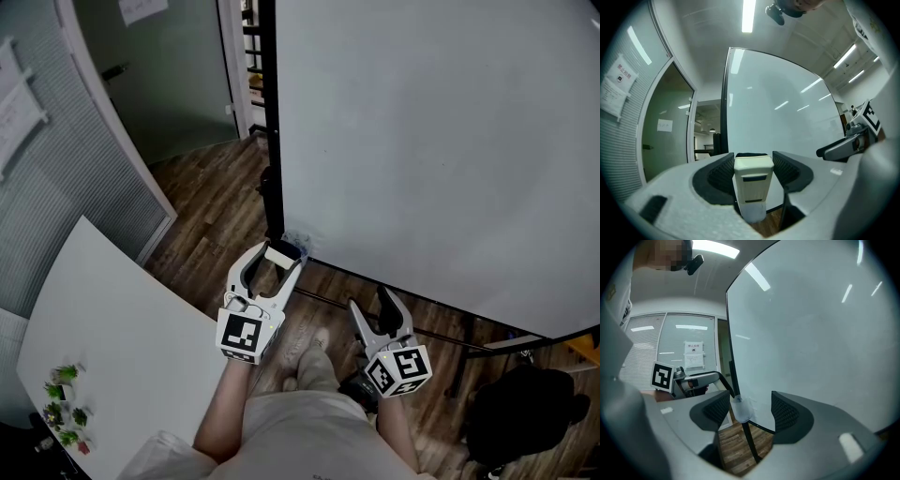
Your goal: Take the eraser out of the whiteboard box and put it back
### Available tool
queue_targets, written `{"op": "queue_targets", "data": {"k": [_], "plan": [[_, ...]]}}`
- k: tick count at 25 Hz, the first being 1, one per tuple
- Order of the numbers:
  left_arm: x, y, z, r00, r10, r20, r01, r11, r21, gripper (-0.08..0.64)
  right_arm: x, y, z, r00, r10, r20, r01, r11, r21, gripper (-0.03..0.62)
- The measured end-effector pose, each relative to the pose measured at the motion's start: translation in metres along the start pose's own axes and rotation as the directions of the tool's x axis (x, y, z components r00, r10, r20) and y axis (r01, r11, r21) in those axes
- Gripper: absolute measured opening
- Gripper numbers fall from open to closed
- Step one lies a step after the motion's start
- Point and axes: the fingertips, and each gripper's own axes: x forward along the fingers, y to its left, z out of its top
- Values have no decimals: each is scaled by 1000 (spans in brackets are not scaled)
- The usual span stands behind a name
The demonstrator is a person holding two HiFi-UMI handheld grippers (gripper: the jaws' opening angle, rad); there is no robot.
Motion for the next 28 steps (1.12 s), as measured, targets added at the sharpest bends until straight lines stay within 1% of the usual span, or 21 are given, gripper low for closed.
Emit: {"op": "queue_targets", "data": {"k": [14,28], "plan": [[21,3,-11,1000,7,-15,-7,1000,-14,255,6,-18,-1,1000,-8,-13,8,1000,6,278],[29,6,-22,999,7,-36,-7,1000,-23,255,10,-25,-5,999,-16,-28,16,1000,8,278]]}}
